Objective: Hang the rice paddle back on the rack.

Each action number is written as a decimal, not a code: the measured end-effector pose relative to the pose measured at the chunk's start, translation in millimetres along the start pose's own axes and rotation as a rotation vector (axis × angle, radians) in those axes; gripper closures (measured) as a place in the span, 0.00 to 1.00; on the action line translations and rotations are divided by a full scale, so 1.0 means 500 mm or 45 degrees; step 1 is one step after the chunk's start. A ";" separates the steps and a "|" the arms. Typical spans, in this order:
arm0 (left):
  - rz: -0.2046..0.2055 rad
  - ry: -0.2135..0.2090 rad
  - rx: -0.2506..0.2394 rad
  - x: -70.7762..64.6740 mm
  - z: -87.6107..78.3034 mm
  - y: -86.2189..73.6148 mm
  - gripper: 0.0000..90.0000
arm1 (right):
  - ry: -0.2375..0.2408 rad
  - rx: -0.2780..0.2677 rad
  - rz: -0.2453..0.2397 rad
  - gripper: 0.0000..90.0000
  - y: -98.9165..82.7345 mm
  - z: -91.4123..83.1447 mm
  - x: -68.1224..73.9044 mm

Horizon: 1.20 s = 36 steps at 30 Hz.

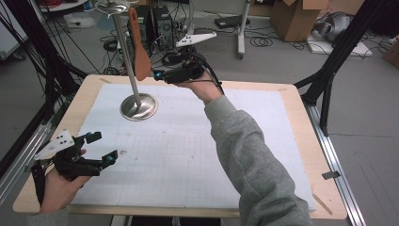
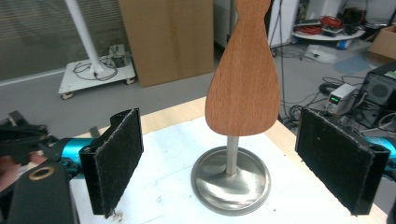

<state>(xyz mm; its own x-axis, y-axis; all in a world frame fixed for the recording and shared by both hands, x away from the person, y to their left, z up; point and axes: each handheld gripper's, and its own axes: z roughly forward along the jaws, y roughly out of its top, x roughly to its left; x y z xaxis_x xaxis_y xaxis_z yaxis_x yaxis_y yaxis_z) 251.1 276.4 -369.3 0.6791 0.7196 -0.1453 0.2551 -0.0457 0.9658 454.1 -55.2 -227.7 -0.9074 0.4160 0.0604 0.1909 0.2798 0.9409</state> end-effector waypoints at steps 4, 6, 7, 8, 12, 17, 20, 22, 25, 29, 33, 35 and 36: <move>-0.002 0.009 -0.002 0.003 -0.002 0.000 0.02 | 0.008 -0.009 -0.007 0.15 -0.005 -0.017 0.005; 0.001 0.014 0.003 0.005 -0.001 -0.001 0.02 | 0.014 -0.004 -0.019 0.14 -0.007 -0.023 0.005; -0.002 0.021 0.009 0.006 -0.001 -0.002 0.02 | 0.015 0.000 -0.016 0.14 -0.009 -0.026 0.007; -0.006 0.029 0.012 0.007 0.000 -0.003 0.02 | 0.018 -0.007 -0.025 0.14 -0.014 -0.034 0.010; -0.013 0.030 0.015 0.010 0.005 -0.007 0.02 | 0.015 -0.001 -0.037 0.14 -0.028 -0.043 0.014; -0.015 0.014 0.030 0.010 0.014 -0.008 0.02 | -0.002 0.045 -0.046 0.14 -0.056 -0.059 0.014; -0.019 0.015 0.031 0.013 0.017 -0.010 0.02 | -0.007 0.040 -0.029 0.14 -0.073 -0.071 0.008; -0.021 0.019 0.031 0.015 0.017 -0.011 0.02 | -0.017 0.045 -0.015 0.14 -0.083 -0.080 0.005; -0.025 0.026 0.032 0.018 0.016 -0.012 0.02 | -0.028 0.044 -0.013 0.14 -0.095 -0.093 0.000; -0.030 0.033 0.042 0.022 0.015 -0.014 0.02 | -0.039 0.034 -0.003 0.14 -0.113 -0.109 -0.005; -0.032 0.036 0.043 0.023 0.014 -0.015 0.02 | -0.057 0.038 -0.004 0.14 -0.128 -0.127 -0.008; -0.031 0.036 0.041 0.022 0.014 -0.015 0.02 | -0.061 0.021 -0.009 0.14 -0.135 -0.138 -0.008; -0.030 0.037 0.041 0.023 0.013 -0.015 0.02 | -0.070 0.018 -0.011 0.14 -0.138 -0.143 -0.008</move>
<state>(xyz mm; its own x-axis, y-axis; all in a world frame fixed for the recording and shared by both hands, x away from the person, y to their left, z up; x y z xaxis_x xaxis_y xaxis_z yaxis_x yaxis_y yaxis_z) 261.5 280.2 -379.6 0.6523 0.7406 -0.1614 0.2930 -0.0500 0.9548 417.6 -138.1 -269.0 -0.8870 0.4605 0.0337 0.1889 0.2954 0.9365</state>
